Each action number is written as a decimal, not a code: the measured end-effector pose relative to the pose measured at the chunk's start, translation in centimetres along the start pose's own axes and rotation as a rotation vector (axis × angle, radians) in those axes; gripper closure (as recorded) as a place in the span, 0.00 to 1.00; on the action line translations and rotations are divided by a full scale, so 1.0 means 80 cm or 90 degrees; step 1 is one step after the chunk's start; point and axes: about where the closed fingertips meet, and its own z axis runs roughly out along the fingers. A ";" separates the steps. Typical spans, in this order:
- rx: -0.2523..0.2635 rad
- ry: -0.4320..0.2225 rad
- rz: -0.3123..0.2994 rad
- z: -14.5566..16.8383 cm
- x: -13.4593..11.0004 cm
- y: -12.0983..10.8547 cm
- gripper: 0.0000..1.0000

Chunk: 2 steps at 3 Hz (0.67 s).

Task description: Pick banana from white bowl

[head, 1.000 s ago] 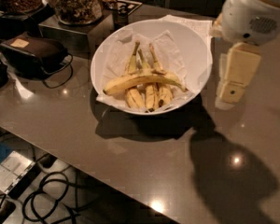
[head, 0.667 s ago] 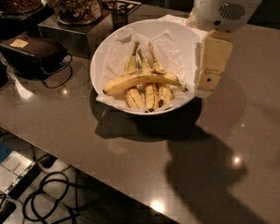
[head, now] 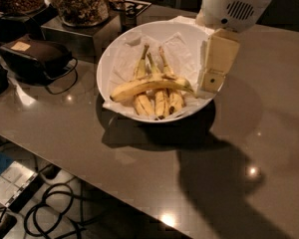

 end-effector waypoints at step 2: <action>-0.048 0.007 0.014 0.046 -0.034 -0.019 0.14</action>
Offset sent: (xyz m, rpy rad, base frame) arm 0.0241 0.0379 -0.0448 -0.0444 0.1881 -0.0005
